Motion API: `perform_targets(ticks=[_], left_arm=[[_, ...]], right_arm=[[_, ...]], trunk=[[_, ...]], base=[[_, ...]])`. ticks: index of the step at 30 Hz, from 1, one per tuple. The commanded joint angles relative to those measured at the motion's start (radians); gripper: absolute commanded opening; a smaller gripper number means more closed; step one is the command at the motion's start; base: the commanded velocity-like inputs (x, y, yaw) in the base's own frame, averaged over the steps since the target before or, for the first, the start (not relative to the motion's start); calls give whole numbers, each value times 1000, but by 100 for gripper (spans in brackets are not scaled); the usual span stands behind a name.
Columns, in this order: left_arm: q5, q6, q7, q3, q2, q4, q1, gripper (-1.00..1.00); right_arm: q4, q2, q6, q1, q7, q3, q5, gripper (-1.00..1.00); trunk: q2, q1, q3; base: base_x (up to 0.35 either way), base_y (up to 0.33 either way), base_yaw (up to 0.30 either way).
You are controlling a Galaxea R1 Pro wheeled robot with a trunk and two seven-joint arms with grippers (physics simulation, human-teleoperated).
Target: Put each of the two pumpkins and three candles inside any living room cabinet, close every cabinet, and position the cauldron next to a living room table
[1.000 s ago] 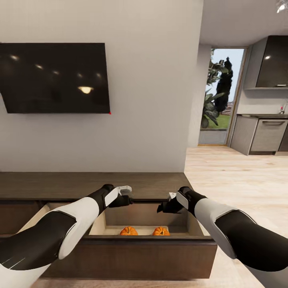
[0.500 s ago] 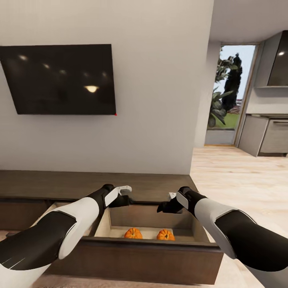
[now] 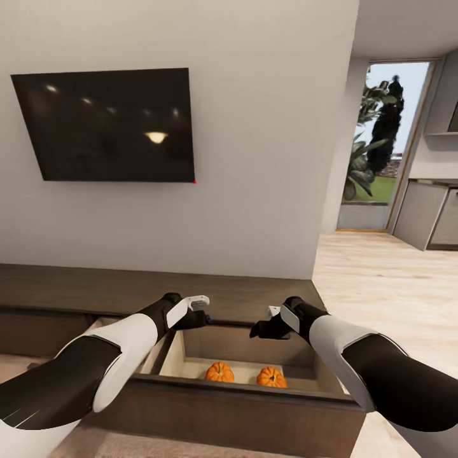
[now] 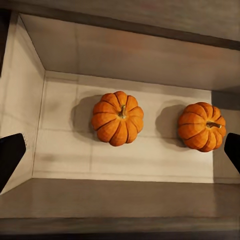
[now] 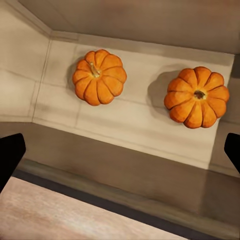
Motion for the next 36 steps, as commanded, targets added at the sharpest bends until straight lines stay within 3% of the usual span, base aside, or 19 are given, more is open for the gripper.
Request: perform_targets(ticks=[1, 23, 36], left_arm=[[11, 5, 7, -5, 0, -2, 0, 100], [11, 3, 7, -5, 0, -1, 0, 100], [11, 3, 7, -5, -2, -1, 0, 100]], right_arm=[[1, 0, 2, -1, 6, 8, -4, 100], [1, 0, 2, -1, 6, 8, -4, 100], [1, 0, 3, -1, 6, 8, -4, 100]], trunk=[[-1, 0, -3], [-1, 0, -24], [-1, 0, -25]], base=[[0, 0, 118], [-19, 0, 83], [-266, 10, -245]])
